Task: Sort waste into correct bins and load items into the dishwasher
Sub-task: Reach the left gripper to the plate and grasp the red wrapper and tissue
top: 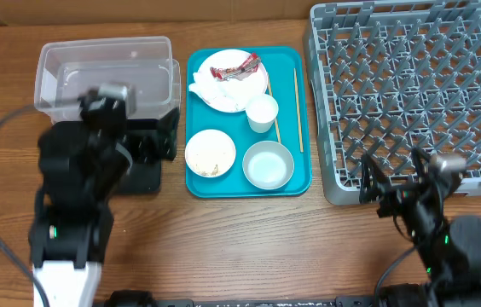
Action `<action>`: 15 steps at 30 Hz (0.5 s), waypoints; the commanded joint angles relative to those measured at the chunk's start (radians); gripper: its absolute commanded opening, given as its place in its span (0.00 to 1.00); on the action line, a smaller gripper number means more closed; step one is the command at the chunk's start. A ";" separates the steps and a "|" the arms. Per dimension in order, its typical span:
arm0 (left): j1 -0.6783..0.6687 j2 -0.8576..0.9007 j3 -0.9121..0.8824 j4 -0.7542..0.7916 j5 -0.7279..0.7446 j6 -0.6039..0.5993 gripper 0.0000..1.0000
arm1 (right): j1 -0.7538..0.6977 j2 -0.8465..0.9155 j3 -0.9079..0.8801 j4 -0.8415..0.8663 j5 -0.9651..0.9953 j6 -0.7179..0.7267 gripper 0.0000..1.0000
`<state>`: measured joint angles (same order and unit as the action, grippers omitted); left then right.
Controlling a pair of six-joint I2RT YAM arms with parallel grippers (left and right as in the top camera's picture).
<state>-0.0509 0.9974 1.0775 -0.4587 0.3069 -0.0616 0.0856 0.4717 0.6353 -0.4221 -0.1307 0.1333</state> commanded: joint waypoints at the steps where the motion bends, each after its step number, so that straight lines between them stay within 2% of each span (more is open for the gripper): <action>1: -0.077 0.161 0.224 -0.101 -0.039 0.043 1.00 | -0.002 0.143 0.154 -0.068 -0.002 -0.006 1.00; 5: -0.167 0.377 0.507 -0.304 -0.157 0.043 1.00 | -0.002 0.329 0.358 -0.245 -0.003 -0.006 1.00; 10: -0.245 0.672 0.922 -0.657 -0.233 0.043 1.00 | -0.002 0.521 0.580 -0.432 -0.006 -0.006 1.00; 12: -0.260 0.758 1.033 -0.752 -0.232 0.044 1.00 | -0.002 0.570 0.629 -0.468 -0.006 -0.006 1.00; 15: -0.273 0.835 1.090 -0.805 -0.220 0.042 1.00 | -0.002 0.613 0.648 -0.477 -0.006 -0.006 1.00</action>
<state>-0.3126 1.7813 2.1071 -1.2430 0.1143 -0.0406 0.0856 1.0603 1.2472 -0.8913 -0.1310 0.1307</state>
